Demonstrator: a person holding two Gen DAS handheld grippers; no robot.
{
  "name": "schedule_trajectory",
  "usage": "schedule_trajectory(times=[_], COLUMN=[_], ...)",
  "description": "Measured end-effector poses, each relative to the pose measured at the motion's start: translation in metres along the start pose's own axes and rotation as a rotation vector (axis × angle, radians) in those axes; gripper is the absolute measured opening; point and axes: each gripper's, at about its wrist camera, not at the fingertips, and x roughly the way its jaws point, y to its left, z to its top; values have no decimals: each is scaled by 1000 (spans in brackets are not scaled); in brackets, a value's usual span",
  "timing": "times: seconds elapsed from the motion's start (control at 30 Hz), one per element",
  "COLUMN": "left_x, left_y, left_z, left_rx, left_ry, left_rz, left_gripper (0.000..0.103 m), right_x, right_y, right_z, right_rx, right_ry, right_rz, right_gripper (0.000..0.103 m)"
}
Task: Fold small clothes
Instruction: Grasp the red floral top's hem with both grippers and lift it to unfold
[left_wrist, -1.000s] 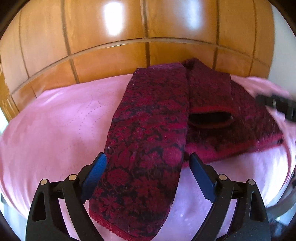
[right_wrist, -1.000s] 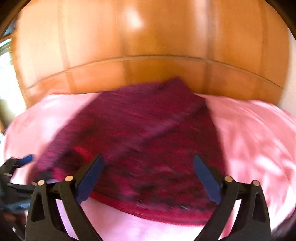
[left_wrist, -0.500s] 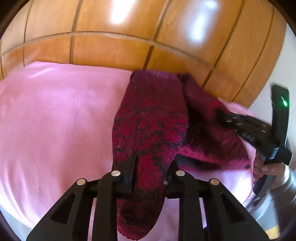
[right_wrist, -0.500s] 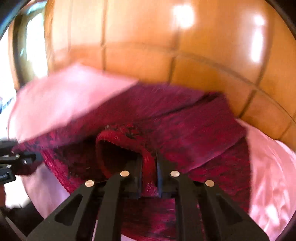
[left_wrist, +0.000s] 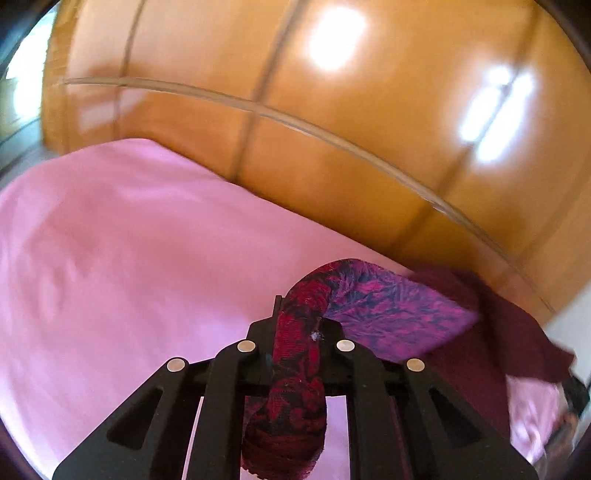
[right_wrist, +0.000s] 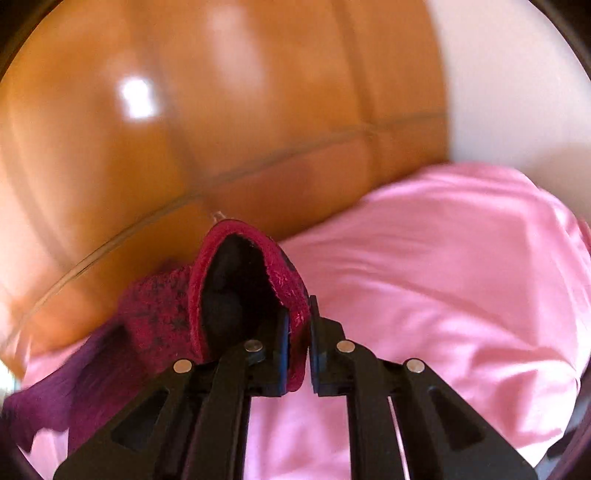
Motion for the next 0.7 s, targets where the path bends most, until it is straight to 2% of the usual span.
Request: schedule_trajectory(times=[0.1, 0.2, 0.23, 0.27, 0.3, 0.33, 0.37, 0.43, 0.47, 0.5, 0.53, 0.57, 0.6, 0.7], left_x=[28, 39, 38, 36, 32, 27, 18, 6, -2, -5, -11, -11, -11, -6], left_y=[19, 30, 33, 31, 30, 29, 28, 22, 16, 13, 6, 2, -5, -20], left_z=[29, 44, 48, 49, 48, 49, 45, 35, 21, 14, -5, -14, -36, -93], left_rx=[-68, -115, -118, -111, -104, -102, -100, -84, -61, -48, -23, -7, 17, 25], left_ry=[6, -2, -6, -20, -46, -68, -100, -108, -96, -86, -60, -33, 29, 182], left_rz=[98, 177, 185, 206, 224, 234, 235, 185, 129, 88, 8, -42, -125, -297], left_gripper=[10, 13, 23, 43, 50, 63, 65, 65, 65, 65, 65, 65, 65, 65], right_x=[32, 52, 53, 54, 52, 47, 41, 27, 12, 7, 0, -5, -7, -13], right_y=[-35, -57, -61, -64, -66, -69, -66, -56, -59, -52, -42, -29, -22, 11], right_z=[14, 17, 16, 16, 16, 17, 15, 8, -1, -7, -17, -30, -40, -88], right_rx=[63, 108, 111, 111, 107, 105, 101, 71, 60, 44, 18, -19, -43, -97], right_ry=[31, 61, 66, 63, 55, 43, 32, 31, 31, 43, 68, 103, 131, 274], right_rz=[-133, -176, -180, -195, -202, -199, -193, -147, -117, -70, -1, 74, 125, 312], right_gripper=[8, 8, 13, 24, 36, 55, 58, 58, 58, 58, 58, 58, 58, 55])
